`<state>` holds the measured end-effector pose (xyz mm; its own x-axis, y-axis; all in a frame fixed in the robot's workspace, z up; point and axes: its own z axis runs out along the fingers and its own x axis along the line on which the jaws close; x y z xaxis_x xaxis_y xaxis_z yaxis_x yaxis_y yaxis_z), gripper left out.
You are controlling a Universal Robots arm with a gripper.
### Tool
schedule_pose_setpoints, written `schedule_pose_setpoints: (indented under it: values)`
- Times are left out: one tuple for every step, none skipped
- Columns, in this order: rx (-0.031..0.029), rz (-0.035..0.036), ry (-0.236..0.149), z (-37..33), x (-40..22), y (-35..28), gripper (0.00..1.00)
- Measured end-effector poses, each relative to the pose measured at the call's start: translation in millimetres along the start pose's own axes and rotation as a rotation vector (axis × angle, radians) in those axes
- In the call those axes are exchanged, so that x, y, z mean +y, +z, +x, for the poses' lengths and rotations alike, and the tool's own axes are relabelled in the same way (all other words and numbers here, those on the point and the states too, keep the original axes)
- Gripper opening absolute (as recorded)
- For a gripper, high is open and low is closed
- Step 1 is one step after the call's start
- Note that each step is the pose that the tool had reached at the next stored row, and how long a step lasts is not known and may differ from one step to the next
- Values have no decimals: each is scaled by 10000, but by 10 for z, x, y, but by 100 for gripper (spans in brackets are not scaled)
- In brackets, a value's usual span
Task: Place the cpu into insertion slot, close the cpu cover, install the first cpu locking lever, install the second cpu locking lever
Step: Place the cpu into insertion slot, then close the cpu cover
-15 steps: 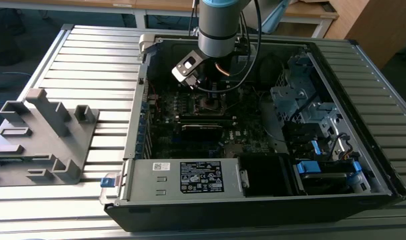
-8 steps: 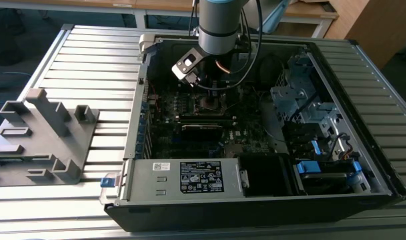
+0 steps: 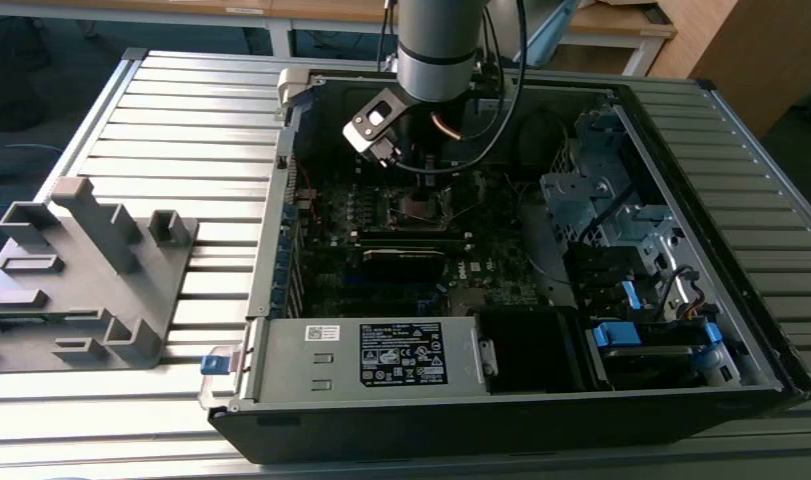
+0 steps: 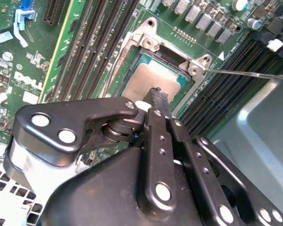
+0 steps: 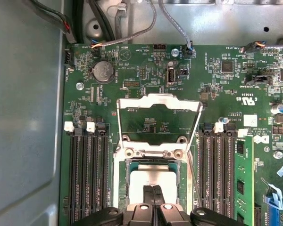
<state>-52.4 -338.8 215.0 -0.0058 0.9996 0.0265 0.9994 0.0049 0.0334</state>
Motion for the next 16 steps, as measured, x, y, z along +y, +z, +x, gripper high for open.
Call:
schedule_pose_setpoints:
  values:
    - [3,-2,0,0,0,0,10]
    - [4,-3,0,1,0,0,10]
    - [0,0,0,0,0,-15,10]
    - [0,-1,0,1,1,-29,10]
    - [0,0,0,1,1,-29,10]
    - [0,-1,0,1,1,-30,10]
    - [1,-1,0,1,1,-31,10]
    - [0,-1,0,1,1,-31,10]
    - [1,-1,0,1,1,-37,10]
    - [0,-1,0,1,1,-42,10]
    - [0,0,0,1,1,-43,10]
    - [1,-1,0,1,1,-44,10]
    - [-2,1,0,1,1,-47,10]
    - [-3,1,0,1,1,-50,10]
    - [0,0,0,1,1,-51,10]
    - [2,-2,0,2,2,-51,10]
